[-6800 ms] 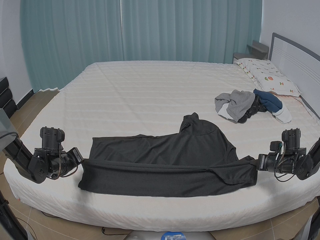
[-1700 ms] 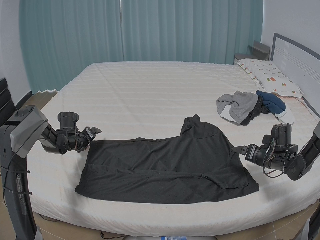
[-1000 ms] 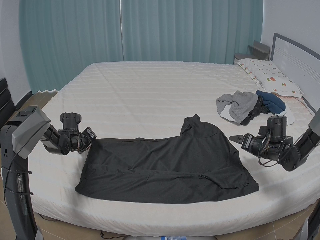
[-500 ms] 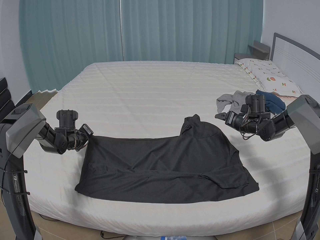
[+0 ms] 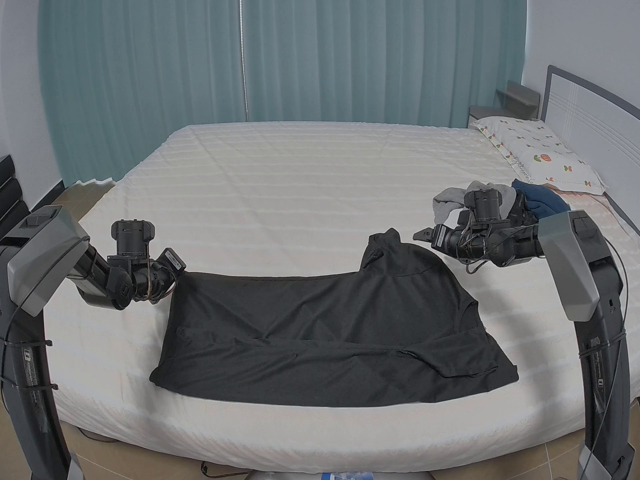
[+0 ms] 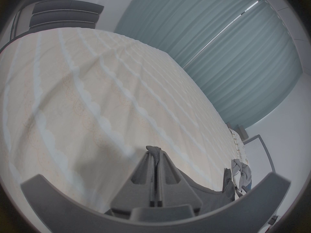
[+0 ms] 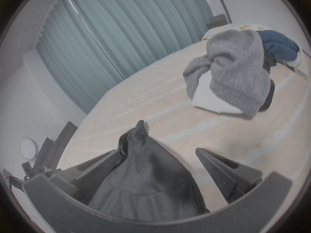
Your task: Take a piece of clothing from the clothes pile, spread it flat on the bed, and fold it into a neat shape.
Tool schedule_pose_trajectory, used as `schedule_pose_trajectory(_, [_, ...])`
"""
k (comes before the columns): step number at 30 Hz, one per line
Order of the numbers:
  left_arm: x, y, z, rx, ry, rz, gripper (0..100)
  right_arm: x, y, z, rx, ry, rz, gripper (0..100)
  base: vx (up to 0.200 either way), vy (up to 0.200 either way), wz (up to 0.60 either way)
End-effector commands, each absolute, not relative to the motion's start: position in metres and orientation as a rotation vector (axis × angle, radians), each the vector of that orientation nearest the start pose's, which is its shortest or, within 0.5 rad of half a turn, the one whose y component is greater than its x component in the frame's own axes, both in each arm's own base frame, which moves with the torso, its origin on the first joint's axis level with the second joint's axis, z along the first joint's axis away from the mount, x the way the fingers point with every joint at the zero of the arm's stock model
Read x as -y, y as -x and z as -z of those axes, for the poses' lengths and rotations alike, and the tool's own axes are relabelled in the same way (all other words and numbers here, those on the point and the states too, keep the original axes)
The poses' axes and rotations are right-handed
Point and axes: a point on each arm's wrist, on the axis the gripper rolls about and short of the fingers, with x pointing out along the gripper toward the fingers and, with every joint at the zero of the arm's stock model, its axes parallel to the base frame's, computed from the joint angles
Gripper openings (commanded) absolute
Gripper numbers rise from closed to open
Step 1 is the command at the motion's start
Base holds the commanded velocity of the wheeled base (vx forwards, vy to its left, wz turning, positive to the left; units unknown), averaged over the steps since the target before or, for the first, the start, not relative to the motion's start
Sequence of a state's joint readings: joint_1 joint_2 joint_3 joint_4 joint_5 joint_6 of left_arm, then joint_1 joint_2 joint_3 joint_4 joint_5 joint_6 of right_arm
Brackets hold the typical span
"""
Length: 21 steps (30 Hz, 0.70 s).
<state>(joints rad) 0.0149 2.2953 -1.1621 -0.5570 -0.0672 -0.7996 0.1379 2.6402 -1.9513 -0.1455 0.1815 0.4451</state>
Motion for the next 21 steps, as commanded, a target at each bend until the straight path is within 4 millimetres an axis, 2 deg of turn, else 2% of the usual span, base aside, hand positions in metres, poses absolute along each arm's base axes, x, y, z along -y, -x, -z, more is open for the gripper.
schedule_pose_trajectory(1, [-0.005, -0.425, -0.042, -0.571, 0.798, -0.184, 0, -0.076, -0.534, -0.005, -0.653, -0.443, -0.169, 100, 0.0, 0.0, 0.0])
schedule_pose_trajectory(5, [-0.004, -0.425, -0.041, -0.573, 0.797, -0.185, 0, -0.077, -0.534, -0.006, -0.653, -0.439, -0.172, 100, 0.0, 0.0, 0.0])
schedule_pose_trajectory(6, [-0.004, -0.425, -0.041, -0.574, 0.796, -0.185, 0, -0.077, -0.534, -0.006, -0.653, -0.439, -0.172, 0, 0.0, 0.0, 0.0])
schedule_pose_trajectory(14, [-0.004, -0.425, -0.041, -0.572, 0.796, -0.184, 0, -0.075, -0.535, -0.013, -0.631, -0.451, -0.171, 0, 0.0, 0.0, 0.0])
schedule_pose_trajectory(20, [-0.005, -0.425, -0.044, -0.561, 0.795, -0.181, 0, -0.069, -0.535, -0.033, -0.595, -0.465, -0.166, 0, 0.0, 0.0, 0.0])
schedule_pose_trajectory(21, [-0.005, -0.425, -0.049, -0.551, 0.794, -0.176, 0, -0.065, -0.535, -0.043, -0.577, -0.482, -0.159, 0, 0.0, 0.0, 0.0])
